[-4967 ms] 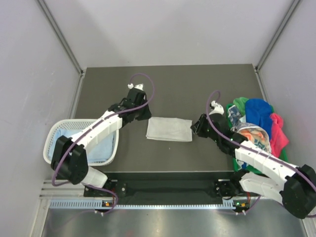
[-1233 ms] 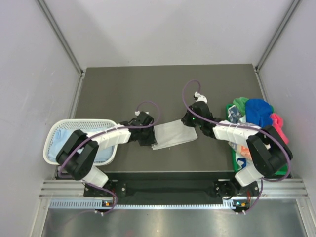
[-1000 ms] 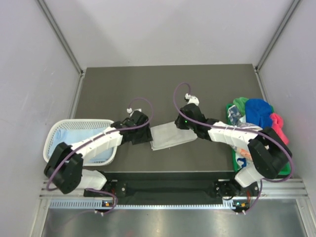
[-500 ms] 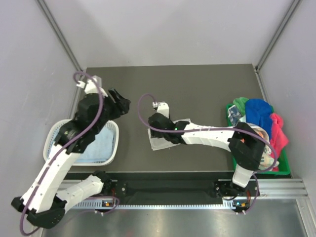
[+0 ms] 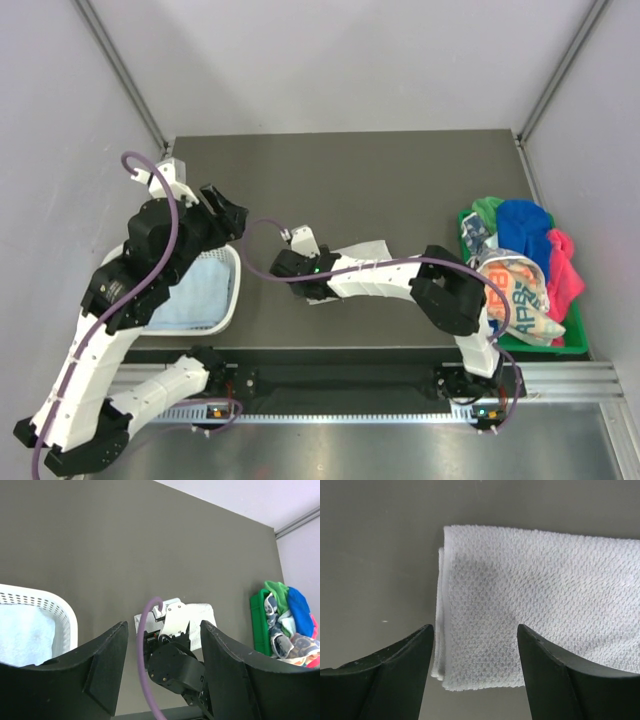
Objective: Fold and stack the towels
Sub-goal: Neatly place the folded towel into the bin
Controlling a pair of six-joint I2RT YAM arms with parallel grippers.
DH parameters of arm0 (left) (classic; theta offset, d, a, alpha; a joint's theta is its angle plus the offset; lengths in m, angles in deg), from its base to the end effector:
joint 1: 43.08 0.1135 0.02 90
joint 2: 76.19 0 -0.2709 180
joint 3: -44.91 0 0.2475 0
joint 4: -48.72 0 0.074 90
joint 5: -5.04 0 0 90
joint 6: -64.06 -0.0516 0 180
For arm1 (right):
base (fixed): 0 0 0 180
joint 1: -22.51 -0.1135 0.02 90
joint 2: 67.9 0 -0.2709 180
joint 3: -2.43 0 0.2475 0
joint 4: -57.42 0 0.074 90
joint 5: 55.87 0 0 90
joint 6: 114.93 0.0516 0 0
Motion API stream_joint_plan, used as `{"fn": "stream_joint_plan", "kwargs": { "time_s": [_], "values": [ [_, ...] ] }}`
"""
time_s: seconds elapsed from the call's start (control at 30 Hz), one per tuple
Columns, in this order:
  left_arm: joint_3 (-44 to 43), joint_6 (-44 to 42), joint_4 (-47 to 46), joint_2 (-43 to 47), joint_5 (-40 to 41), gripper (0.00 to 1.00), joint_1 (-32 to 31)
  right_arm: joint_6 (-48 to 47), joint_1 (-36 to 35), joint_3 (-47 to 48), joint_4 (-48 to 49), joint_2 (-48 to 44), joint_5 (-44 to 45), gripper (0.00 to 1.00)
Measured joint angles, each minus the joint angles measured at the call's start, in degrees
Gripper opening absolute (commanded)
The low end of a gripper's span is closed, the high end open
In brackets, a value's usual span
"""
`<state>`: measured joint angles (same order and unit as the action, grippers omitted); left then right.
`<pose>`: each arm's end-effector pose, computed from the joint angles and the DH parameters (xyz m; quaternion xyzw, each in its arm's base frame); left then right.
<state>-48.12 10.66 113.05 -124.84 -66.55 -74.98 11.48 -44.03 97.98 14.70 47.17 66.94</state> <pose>0.1219 -0.0567 0.4480 -0.1249 0.8039 -0.2106 0.5420 0.1939 0.3767 0.1723 -0.1766 0.9169 0.0093 0.3578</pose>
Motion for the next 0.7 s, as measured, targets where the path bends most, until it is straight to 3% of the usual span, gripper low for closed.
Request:
{"fn": "stream_joint_plan", "kwargs": {
  "time_s": [0.27, 0.7],
  "values": [
    [0.0, -0.7, 1.1, 0.0, -0.1, 0.65, 0.0, -0.4, -0.4, 0.4, -0.9, 2.2, -0.1, 0.66],
    [-5.1, -1.1, 1.6, 0.0, 1.2, 0.65, 0.0, -1.7, 0.0, 0.3, 2.0, 2.9, -3.6, 0.30]
  ]
}}
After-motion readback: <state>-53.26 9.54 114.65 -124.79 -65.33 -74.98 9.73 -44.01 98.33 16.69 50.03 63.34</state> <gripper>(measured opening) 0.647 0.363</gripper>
